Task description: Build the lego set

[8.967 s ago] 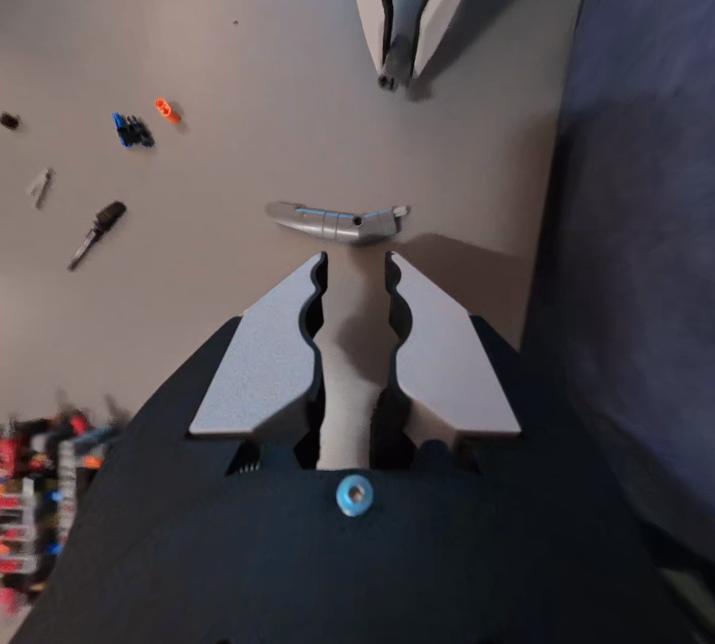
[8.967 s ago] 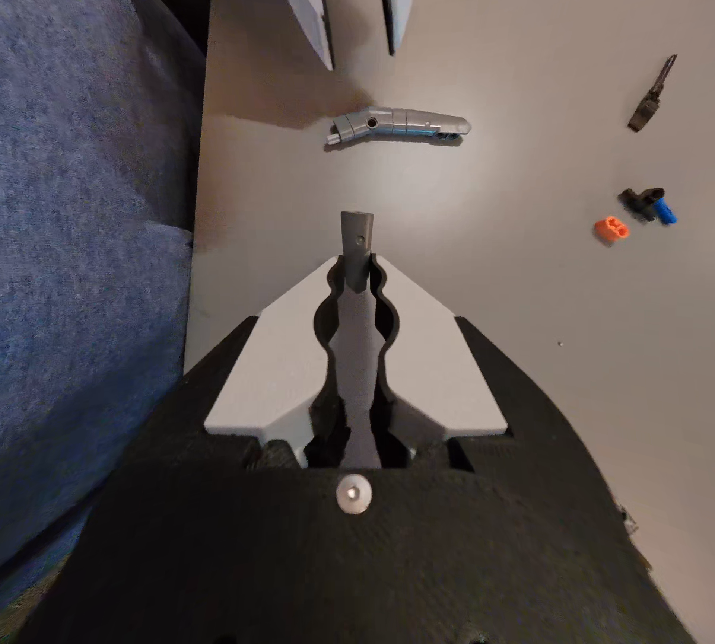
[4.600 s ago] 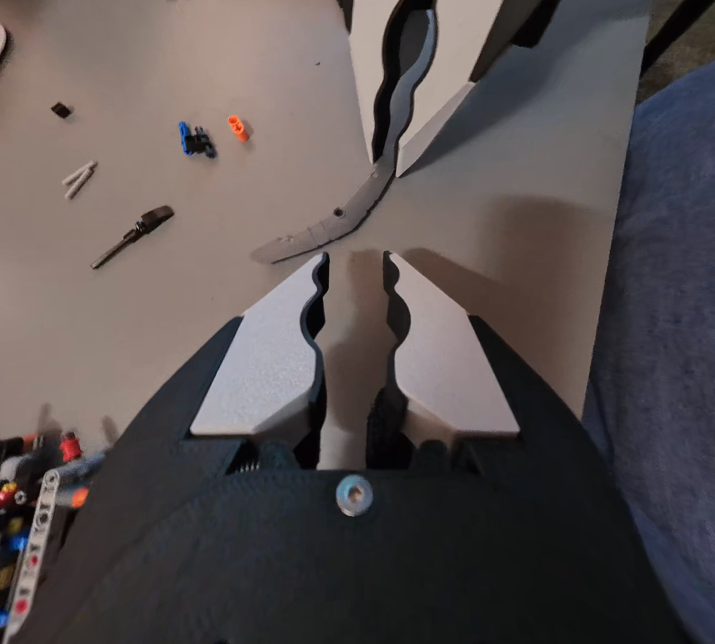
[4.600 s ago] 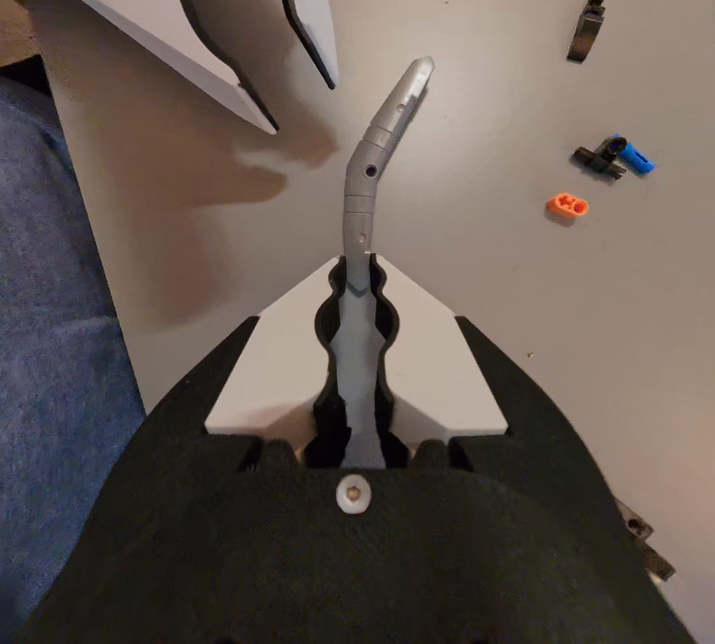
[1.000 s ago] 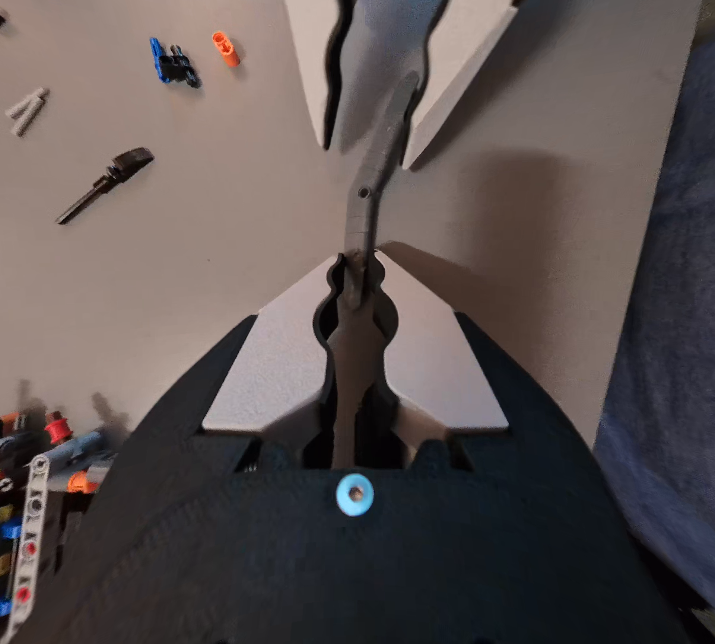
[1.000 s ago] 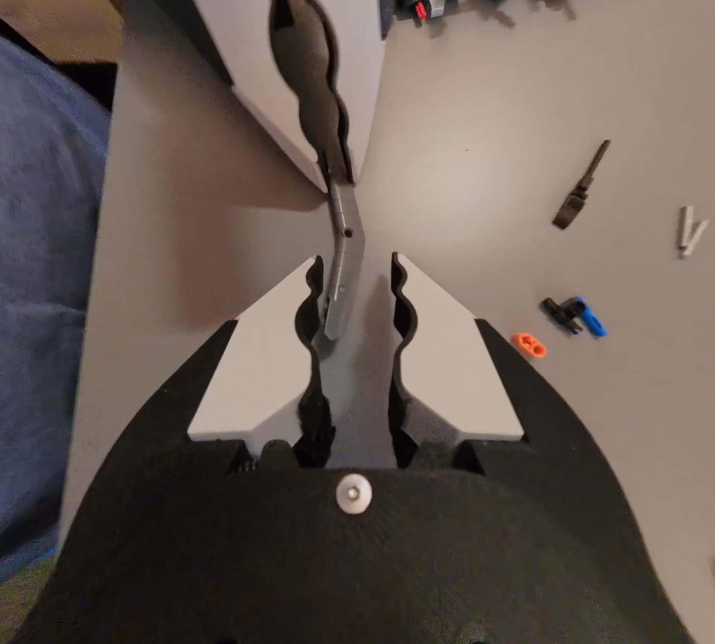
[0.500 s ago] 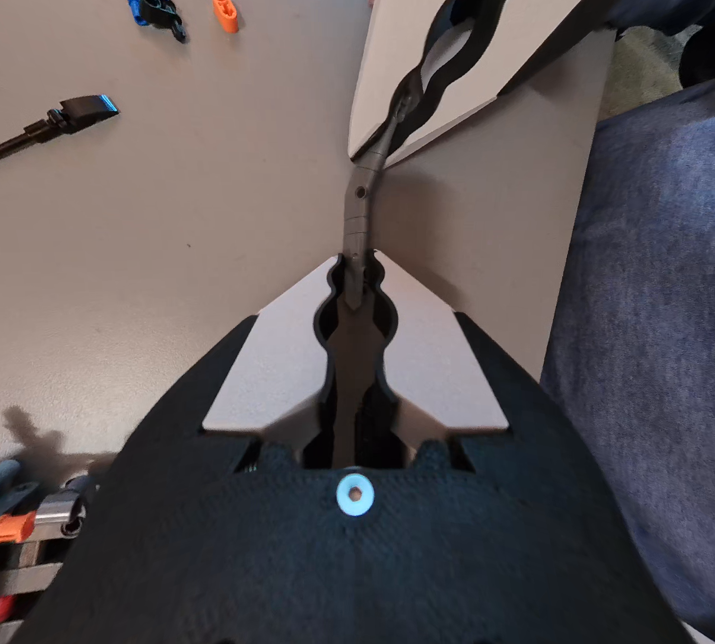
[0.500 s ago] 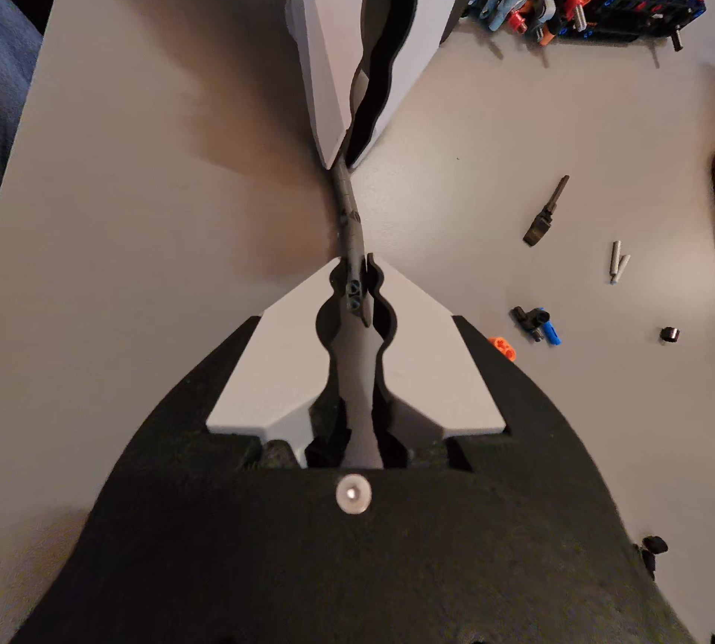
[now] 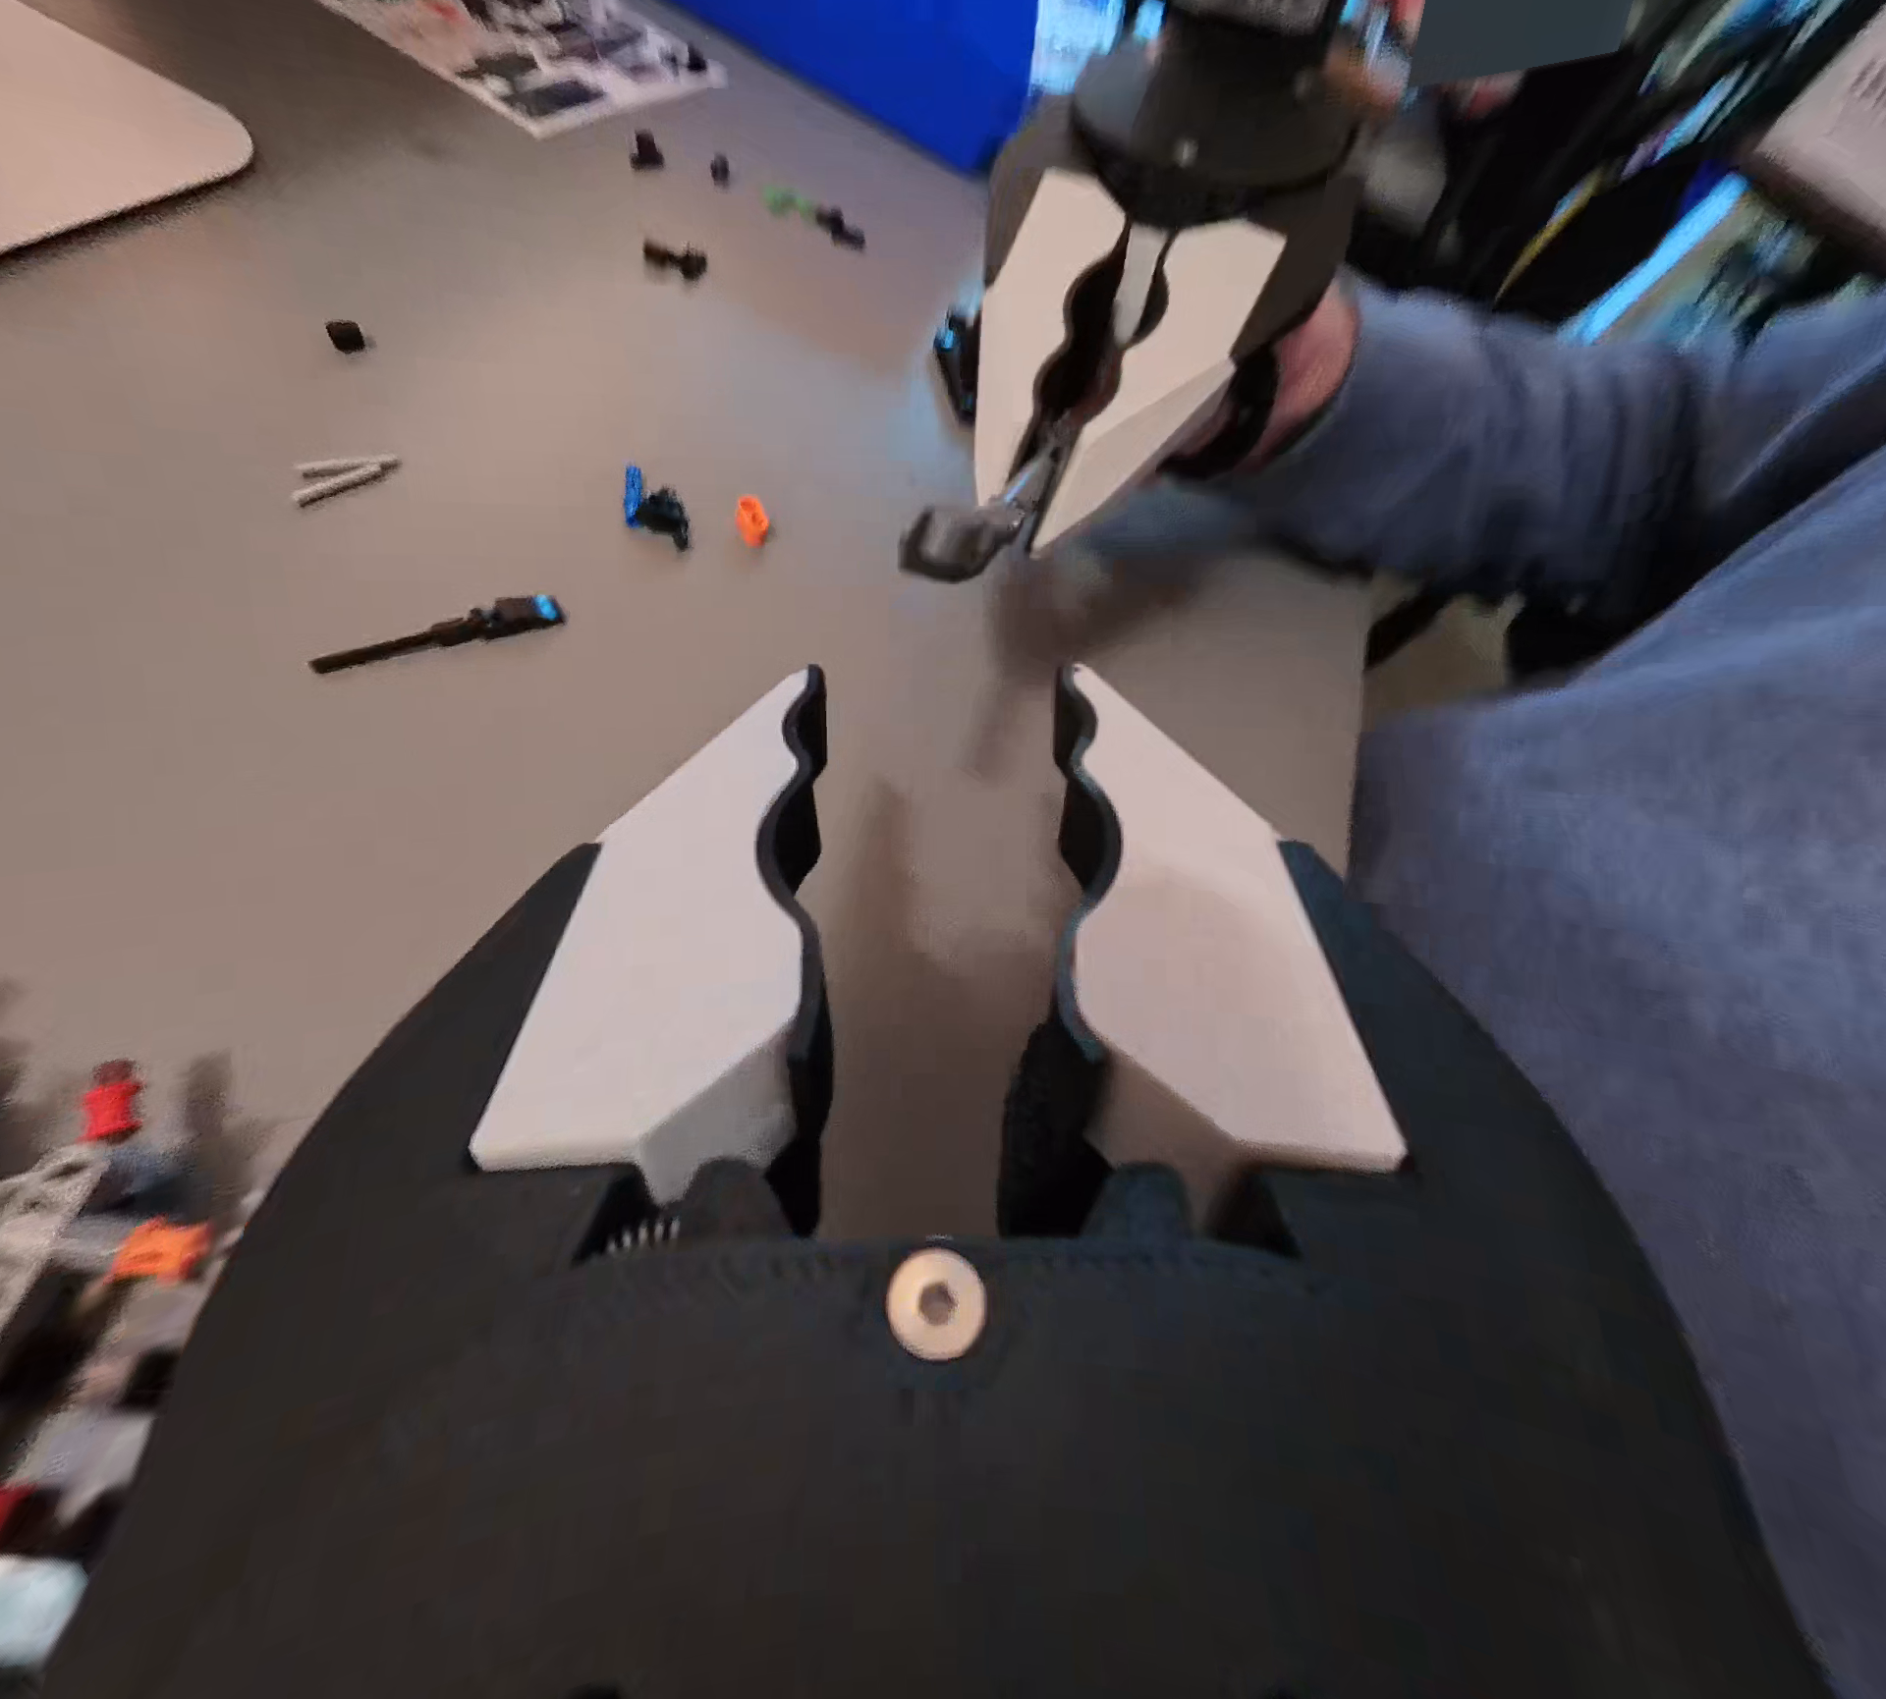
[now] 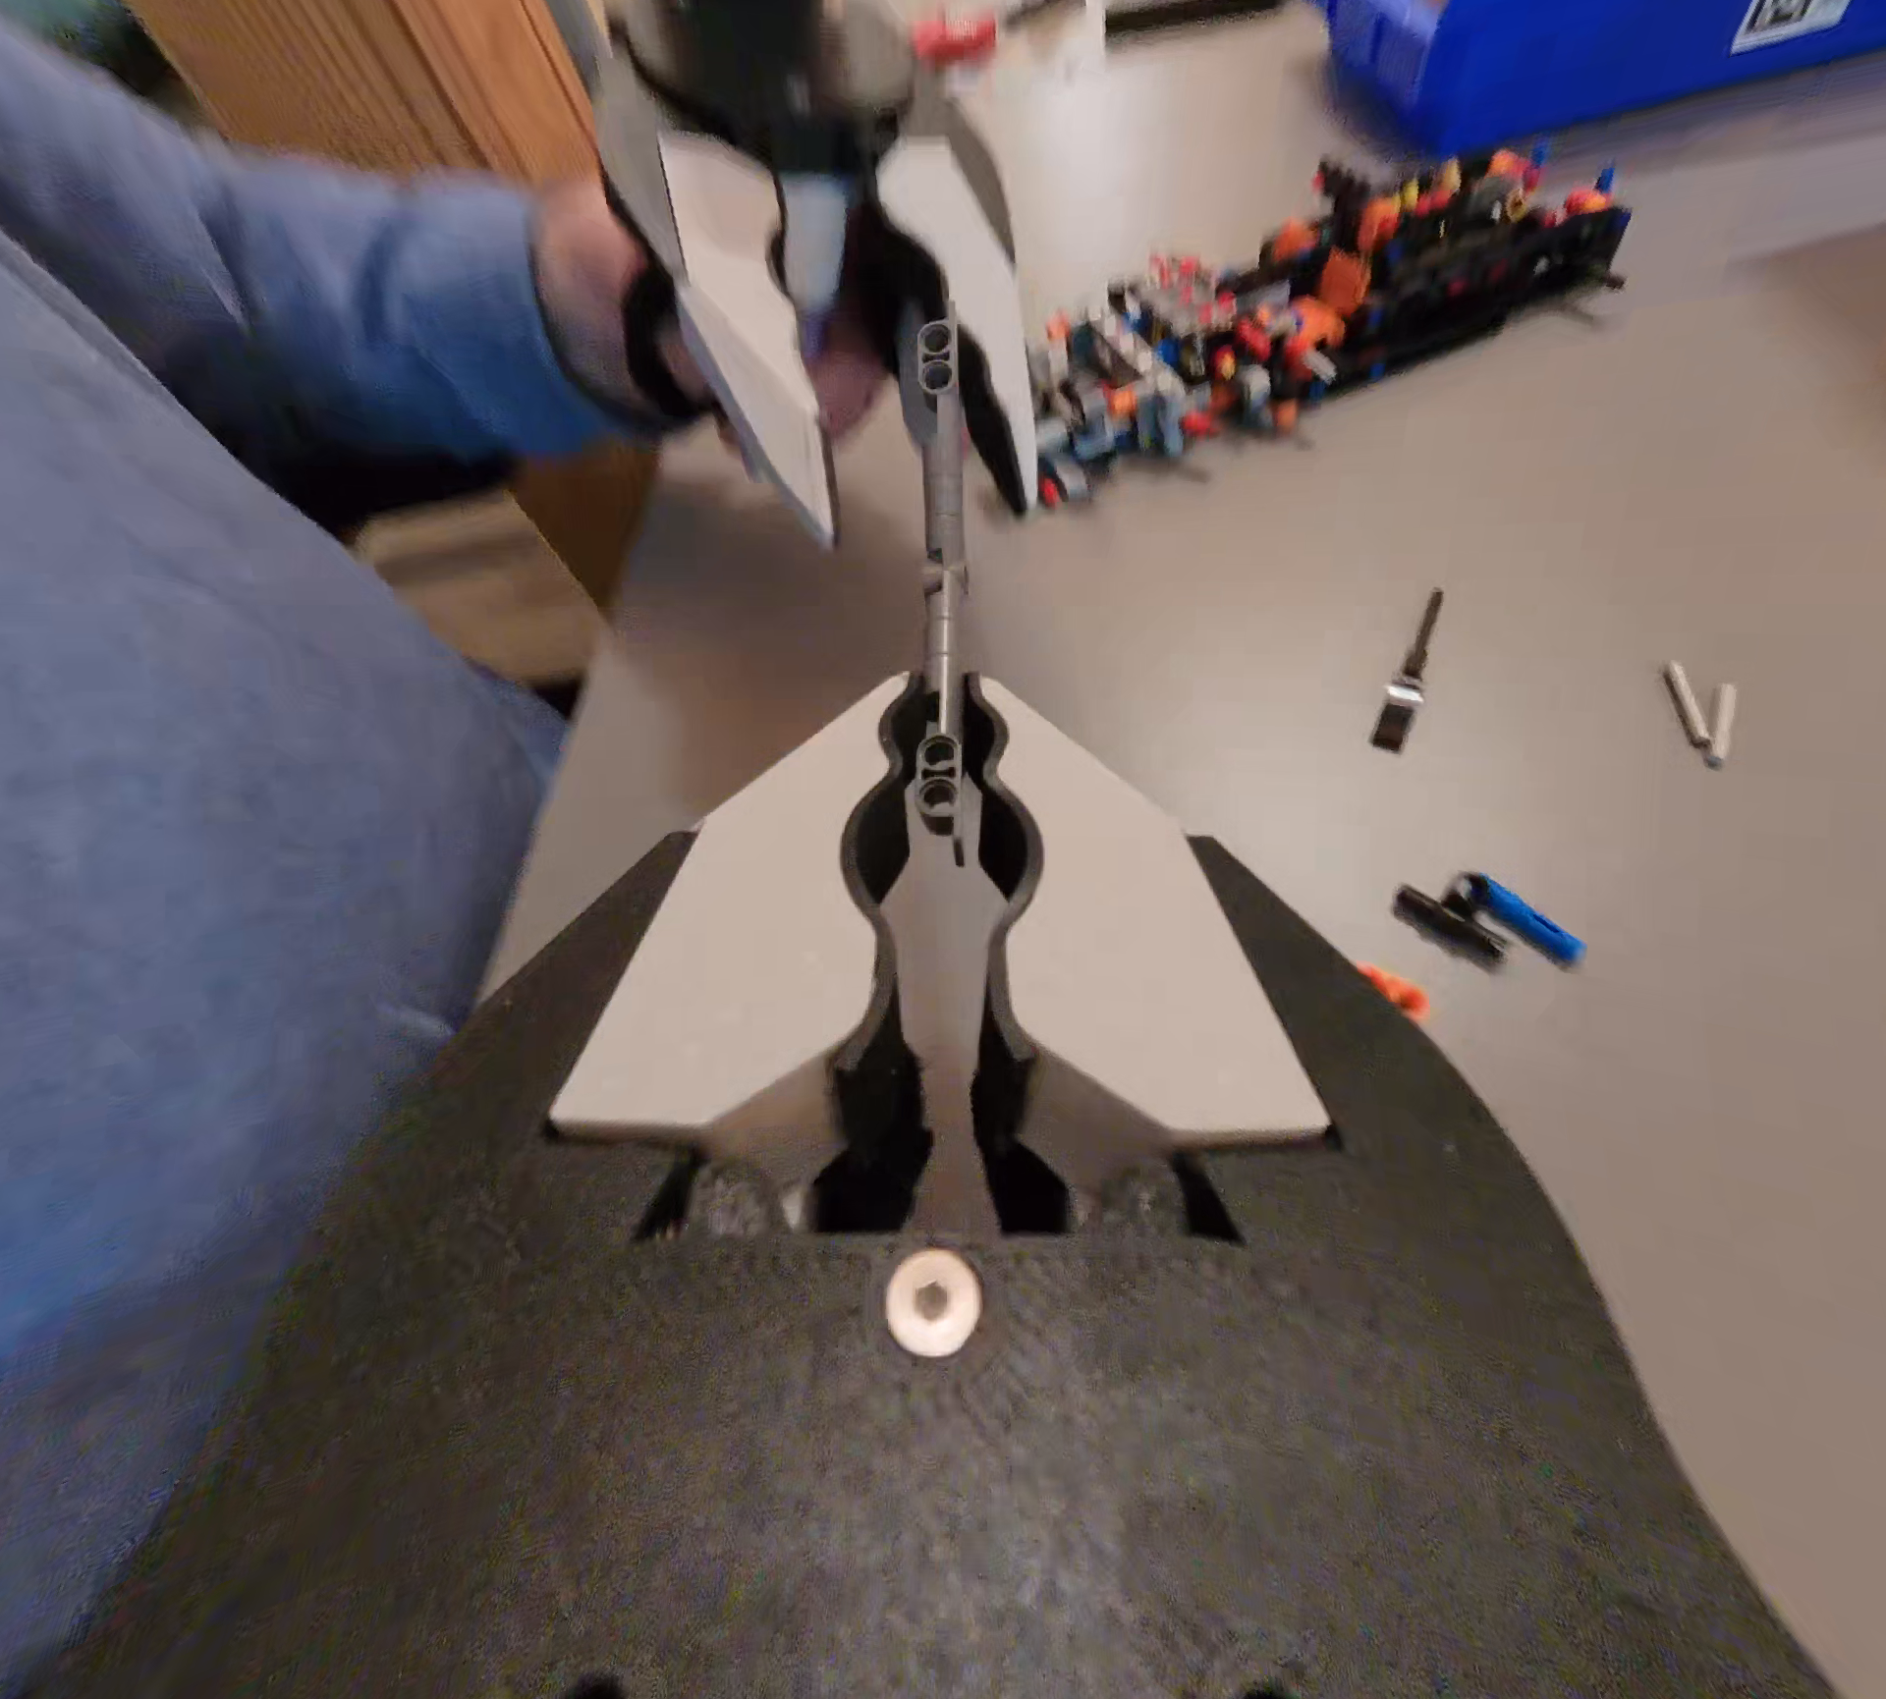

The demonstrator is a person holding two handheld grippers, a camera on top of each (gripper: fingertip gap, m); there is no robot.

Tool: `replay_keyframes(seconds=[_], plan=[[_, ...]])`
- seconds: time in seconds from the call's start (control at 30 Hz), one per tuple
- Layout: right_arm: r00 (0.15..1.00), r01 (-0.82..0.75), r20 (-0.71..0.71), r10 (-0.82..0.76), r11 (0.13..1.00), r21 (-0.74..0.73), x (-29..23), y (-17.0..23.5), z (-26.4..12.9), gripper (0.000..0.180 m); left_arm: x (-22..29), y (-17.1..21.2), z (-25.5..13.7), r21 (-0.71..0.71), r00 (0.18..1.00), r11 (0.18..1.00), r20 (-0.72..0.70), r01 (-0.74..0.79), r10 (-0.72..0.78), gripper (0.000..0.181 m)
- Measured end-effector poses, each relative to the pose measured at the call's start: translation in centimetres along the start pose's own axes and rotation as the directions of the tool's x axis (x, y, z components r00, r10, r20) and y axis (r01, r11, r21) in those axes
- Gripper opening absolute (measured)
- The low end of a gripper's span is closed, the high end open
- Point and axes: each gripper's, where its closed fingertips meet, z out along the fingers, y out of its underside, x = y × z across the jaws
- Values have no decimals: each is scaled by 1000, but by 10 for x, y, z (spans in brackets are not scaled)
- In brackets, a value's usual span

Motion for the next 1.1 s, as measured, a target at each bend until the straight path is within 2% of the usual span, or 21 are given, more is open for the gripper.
replay_keyframes(seconds=[0.13,0.33,0.5,0.73,0.8,0.93,1.1], plan=[[987,-147,90,132,971,190,-8,-29,1,4,14,-31,5,230,987,963,-111,139,-116,36],[969,-237,137,205,929,284,-13,-37,2,4,20,-59,-6,398,982,903,-153,161,-107,19],[950,-295,191,246,906,304,-19,-33,2,4,21,-64,-10,441,971,875,-204,202,-122,6],[944,-315,203,260,892,324,-19,-31,3,5,21,-66,-8,444,971,873,-209,203,-119,5],[943,-318,199,266,896,309,-17,-31,3,14,19,-69,-10,453,970,868,-211,204,-118,5],[967,-249,117,225,928,278,-11,-30,-4,27,15,-70,-15,449,975,875,-195,183,-103,5],[991,-107,-51,121,968,228,2,-29,-29,25,6,-59,-18,397,978,900,-171,183,-123,5]])
